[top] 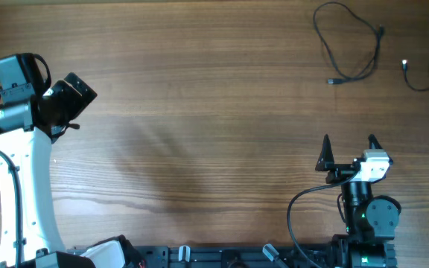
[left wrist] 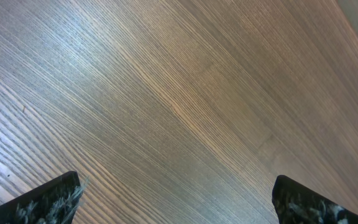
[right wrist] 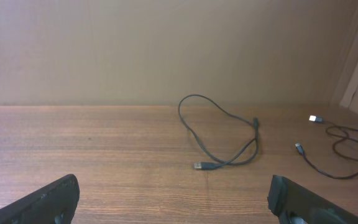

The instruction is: Untangle cables

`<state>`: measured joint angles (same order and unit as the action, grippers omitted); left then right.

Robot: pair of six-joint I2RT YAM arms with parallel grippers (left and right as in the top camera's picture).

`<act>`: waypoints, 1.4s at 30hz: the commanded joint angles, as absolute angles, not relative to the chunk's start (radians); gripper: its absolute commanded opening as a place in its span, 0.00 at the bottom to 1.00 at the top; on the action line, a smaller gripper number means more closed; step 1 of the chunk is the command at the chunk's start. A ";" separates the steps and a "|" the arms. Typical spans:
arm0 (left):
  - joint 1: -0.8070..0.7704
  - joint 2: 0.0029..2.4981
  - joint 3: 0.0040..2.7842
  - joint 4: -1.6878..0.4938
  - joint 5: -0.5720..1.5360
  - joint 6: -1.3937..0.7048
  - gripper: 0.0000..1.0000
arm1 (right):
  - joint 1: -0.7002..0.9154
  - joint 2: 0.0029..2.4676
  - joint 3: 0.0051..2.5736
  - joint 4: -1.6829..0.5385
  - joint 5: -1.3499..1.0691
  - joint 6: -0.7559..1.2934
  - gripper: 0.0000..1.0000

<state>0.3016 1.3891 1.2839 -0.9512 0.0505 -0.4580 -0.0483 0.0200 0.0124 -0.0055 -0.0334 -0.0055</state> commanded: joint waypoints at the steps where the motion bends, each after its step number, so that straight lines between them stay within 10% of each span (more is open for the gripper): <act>1: 0.306 1.381 1.291 -0.920 0.033 -0.453 1.00 | -0.043 0.003 0.005 0.003 -0.049 -0.011 1.00; 24: 0.304 1.310 1.291 -0.775 0.559 -0.197 1.00 | -0.043 0.004 0.005 0.002 -0.049 -0.012 1.00; 42: 0.303 0.655 1.288 -1.209 0.696 -0.037 1.00 | -0.043 0.004 0.005 0.002 -0.049 -0.011 1.00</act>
<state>0.3012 0.7235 1.2846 -1.1439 0.6865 -0.0391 -0.0483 0.0162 0.0097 -0.0017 -0.0338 -0.0055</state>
